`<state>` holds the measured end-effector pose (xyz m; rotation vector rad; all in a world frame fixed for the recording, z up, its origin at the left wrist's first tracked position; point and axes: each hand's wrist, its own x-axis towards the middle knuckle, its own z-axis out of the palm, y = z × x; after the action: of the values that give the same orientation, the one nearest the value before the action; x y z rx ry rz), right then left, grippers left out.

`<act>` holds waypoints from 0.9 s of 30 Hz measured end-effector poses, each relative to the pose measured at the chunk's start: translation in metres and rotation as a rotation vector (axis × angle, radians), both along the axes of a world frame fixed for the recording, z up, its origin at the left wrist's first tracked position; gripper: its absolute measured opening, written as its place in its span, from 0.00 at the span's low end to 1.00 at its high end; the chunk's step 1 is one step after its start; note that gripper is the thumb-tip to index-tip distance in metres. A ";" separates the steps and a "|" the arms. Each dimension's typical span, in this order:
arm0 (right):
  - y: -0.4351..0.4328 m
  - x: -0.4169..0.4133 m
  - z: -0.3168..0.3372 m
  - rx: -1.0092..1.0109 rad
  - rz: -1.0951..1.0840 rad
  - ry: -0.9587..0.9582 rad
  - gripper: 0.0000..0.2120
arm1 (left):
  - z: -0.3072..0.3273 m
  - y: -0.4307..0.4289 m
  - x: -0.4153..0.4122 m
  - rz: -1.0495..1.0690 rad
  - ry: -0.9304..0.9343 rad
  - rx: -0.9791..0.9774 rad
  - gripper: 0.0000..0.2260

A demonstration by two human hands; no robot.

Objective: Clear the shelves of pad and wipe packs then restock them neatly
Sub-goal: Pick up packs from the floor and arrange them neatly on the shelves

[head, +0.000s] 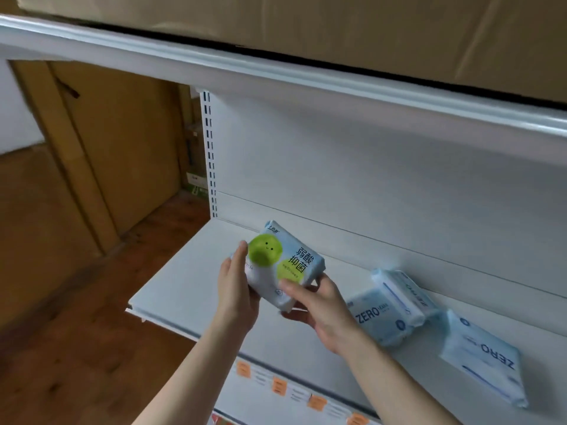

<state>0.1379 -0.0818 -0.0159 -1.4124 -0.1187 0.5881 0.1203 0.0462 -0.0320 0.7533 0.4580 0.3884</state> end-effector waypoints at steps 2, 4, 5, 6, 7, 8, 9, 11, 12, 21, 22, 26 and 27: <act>0.009 0.003 -0.005 -0.023 0.022 -0.090 0.12 | -0.002 0.008 0.003 0.067 0.028 0.000 0.14; 0.015 0.008 -0.008 -0.056 0.056 -0.160 0.14 | -0.004 0.016 0.005 0.103 0.069 -0.031 0.15; 0.017 0.011 -0.009 -0.073 0.077 -0.178 0.15 | -0.003 0.019 0.005 0.097 0.073 -0.049 0.16; 0.020 0.015 -0.009 -0.083 0.097 -0.182 0.16 | -0.005 0.023 0.006 0.088 0.074 -0.051 0.16; 0.021 0.019 -0.009 -0.087 0.111 -0.178 0.17 | -0.006 0.026 0.006 0.078 0.075 -0.021 0.17; 0.022 0.024 -0.009 -0.087 0.124 -0.172 0.18 | -0.007 0.030 0.006 0.065 0.087 0.041 0.17; 0.022 0.029 -0.009 -0.090 0.135 -0.163 0.19 | -0.008 0.033 0.007 0.063 0.115 0.118 0.15; 0.020 0.041 -0.009 -0.106 0.151 -0.137 0.19 | -0.009 0.038 0.011 0.065 0.172 0.250 0.09; 0.018 0.047 -0.010 -0.122 0.156 -0.121 0.17 | -0.010 0.040 0.014 0.058 0.193 0.305 0.09; 0.026 0.114 -0.026 -0.603 0.172 -0.368 0.07 | -0.026 0.067 0.056 -0.017 0.396 0.967 0.07; 0.033 0.121 -0.031 -0.623 0.157 -0.376 0.07 | -0.025 0.072 0.063 -0.012 0.403 1.006 0.07; 0.062 0.142 -0.045 -0.670 0.076 -0.386 0.07 | -0.025 0.097 0.088 0.002 0.421 1.081 0.08; 0.069 0.145 -0.046 -0.666 0.054 -0.375 0.06 | -0.028 0.103 0.094 -0.016 0.426 1.101 0.09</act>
<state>0.2828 -0.0126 -0.0623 -2.1669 -0.2770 0.4123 0.2146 0.1492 -0.0598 1.9304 0.6308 0.4589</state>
